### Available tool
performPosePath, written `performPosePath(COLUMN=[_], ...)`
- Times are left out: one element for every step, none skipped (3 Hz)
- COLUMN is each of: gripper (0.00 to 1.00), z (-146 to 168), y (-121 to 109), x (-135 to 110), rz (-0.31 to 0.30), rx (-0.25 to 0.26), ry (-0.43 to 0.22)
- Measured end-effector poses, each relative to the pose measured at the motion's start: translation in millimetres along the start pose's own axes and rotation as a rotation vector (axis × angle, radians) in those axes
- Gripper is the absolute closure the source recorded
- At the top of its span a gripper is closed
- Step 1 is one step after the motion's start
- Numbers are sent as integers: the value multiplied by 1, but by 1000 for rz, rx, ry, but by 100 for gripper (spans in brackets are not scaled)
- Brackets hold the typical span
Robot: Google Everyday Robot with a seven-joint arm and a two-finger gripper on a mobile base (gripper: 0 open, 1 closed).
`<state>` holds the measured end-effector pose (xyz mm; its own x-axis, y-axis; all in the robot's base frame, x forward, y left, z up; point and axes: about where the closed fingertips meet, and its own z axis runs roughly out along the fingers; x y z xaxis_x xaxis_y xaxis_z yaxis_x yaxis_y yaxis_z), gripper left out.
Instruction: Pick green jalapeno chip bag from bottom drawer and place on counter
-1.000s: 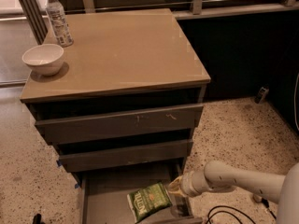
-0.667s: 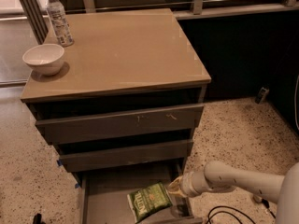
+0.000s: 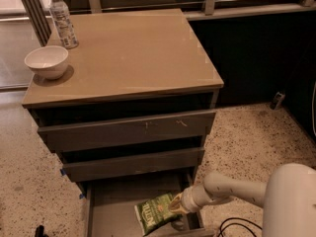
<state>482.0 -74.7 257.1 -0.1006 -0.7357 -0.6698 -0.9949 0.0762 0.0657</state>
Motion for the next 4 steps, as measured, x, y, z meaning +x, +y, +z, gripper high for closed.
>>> performPosePath(gripper=[58,34,12,1], z=[42,68,85,99], y=[5,7,7,4], x=[7,14,19,22], rz=[-28,-45,-59,-69], rx=[-70,-96,-97,-84], ry=[-8,-17,-35,-51])
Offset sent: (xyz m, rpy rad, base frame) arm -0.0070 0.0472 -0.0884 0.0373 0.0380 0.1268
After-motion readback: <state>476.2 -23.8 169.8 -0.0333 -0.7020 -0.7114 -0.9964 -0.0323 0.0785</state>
